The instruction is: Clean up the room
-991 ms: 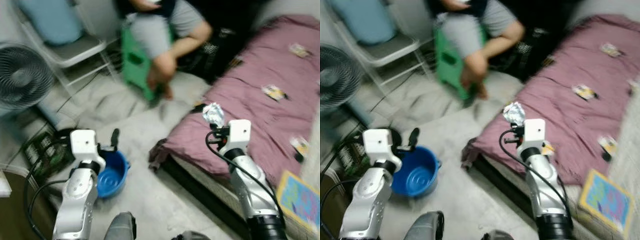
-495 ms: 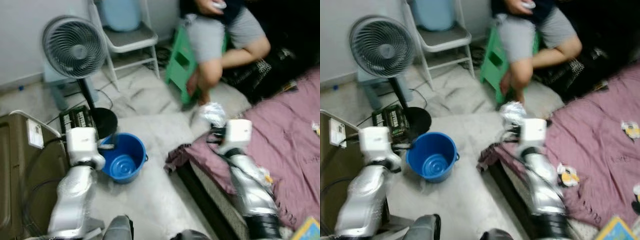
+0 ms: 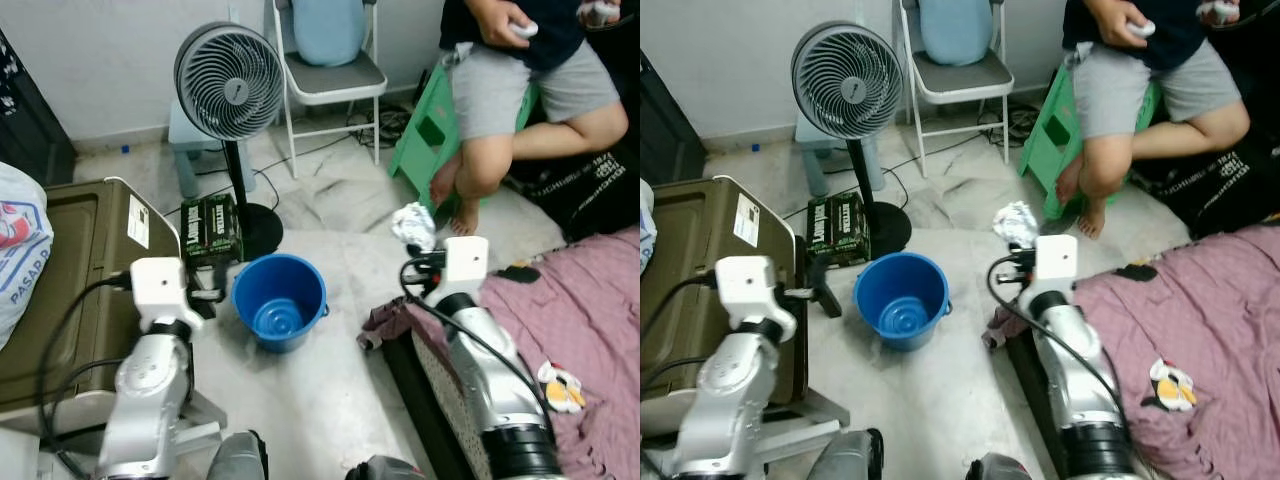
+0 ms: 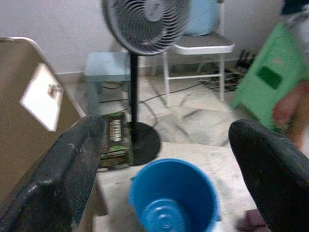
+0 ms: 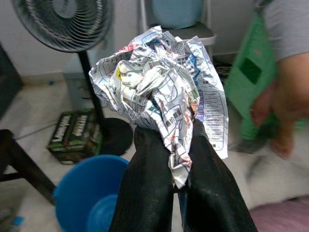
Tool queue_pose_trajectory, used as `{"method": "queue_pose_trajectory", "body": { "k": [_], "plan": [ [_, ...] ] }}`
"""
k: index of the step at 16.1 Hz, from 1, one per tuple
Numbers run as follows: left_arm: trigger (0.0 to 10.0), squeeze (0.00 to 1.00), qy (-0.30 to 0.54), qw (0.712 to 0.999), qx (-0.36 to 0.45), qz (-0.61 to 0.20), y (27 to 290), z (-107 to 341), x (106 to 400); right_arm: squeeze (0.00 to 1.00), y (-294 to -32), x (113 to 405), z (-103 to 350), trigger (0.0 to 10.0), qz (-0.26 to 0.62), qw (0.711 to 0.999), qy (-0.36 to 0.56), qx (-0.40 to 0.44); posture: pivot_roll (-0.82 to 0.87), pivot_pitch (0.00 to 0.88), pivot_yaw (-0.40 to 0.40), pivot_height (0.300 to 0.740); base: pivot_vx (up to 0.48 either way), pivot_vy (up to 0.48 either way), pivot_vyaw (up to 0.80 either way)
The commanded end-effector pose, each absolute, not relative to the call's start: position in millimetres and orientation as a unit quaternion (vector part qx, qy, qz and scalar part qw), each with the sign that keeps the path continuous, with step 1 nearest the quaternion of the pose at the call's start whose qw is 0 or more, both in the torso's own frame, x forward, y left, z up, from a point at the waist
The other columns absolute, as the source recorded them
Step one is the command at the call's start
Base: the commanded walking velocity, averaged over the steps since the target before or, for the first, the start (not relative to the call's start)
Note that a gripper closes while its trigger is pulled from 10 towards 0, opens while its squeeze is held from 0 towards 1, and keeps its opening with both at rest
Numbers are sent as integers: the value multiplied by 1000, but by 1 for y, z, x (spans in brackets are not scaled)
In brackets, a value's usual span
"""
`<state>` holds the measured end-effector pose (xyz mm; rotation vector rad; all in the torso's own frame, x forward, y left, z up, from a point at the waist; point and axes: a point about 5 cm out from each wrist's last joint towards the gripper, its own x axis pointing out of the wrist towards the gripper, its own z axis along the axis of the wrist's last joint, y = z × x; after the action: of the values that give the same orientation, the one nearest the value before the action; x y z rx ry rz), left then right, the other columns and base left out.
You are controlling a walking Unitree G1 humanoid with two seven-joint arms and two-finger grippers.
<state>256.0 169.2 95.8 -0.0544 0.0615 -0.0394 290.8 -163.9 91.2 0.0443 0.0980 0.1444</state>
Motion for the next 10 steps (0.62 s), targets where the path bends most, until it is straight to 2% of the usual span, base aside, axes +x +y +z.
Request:
{"method": "queue_pose_trajectory", "body": {
  "k": [1, 3, 10],
  "plan": [
    [10000, 0, 24, 999, -30, -26, 169, 99, 257, 0, -165, 290, 91, 10000, 66, 996, 50, 26, 17, 133, -66, 740, 0, 0, 0],
    [10000, 0, 24, 999, -30, -28, 169, 99, 257, 0, -165, 291, 91, 10000, 65, 996, 50, 26, 15, 137, -66, 740, 0, 0, 0],
    [10000, 0, 23, 999, -35, -34, 167, 99, 256, 0, -165, 291, 90, 10000, 66, 996, 53, 25, 16, 138, -66, 740, 292, 0, 0]
  ]
}}
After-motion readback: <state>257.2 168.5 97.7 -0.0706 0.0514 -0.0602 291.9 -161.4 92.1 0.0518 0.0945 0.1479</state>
